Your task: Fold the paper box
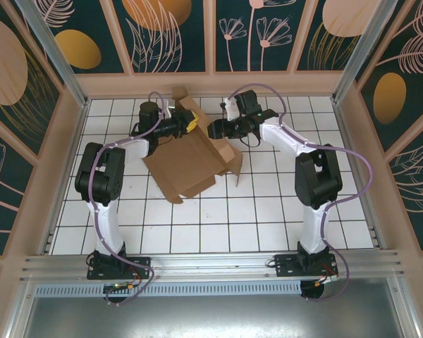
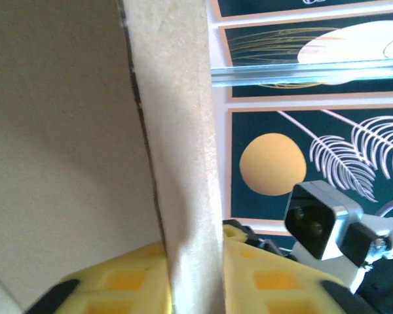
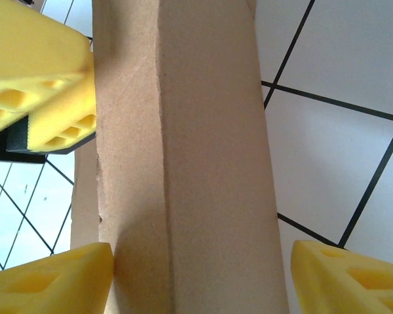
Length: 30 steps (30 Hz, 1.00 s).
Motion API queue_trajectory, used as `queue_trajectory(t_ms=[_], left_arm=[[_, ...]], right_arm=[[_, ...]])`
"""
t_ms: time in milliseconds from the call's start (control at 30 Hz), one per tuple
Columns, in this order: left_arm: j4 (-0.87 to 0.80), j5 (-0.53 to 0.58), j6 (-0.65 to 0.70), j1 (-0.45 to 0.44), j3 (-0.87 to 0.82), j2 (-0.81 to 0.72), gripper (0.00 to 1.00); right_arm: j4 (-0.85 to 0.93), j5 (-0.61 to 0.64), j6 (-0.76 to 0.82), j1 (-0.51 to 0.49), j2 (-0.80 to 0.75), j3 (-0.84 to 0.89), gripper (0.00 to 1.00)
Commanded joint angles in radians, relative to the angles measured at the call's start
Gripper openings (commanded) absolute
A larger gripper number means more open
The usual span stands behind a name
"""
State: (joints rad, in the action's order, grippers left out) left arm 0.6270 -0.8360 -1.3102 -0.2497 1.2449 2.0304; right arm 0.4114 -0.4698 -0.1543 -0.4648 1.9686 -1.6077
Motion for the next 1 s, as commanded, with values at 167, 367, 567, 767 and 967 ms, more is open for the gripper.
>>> queue_trajectory(t_ms=[167,367,567,767,967], left_arm=[[0.138,-0.075,0.012,0.005,0.009,0.016,0.44],[0.092,-0.068,0.064,0.031,0.006,0.038,0.5],[0.078,-0.075,0.104,0.051,0.021,0.043,0.54],[0.056,-0.13,0.138,0.055,0.131,0.124,0.54],[0.131,-0.166,0.084,0.055,0.172,0.17,0.42]], right_arm=[[0.033,0.006,0.045,-0.003,0.036,-0.001,0.67],[0.037,0.002,0.055,-0.002,0.034,0.004,0.67],[0.033,-0.028,0.063,0.003,0.029,0.011,0.64],[0.046,-0.07,0.092,0.002,0.033,0.013,0.62],[0.042,-0.101,0.106,0.003,0.032,0.021,0.61]])
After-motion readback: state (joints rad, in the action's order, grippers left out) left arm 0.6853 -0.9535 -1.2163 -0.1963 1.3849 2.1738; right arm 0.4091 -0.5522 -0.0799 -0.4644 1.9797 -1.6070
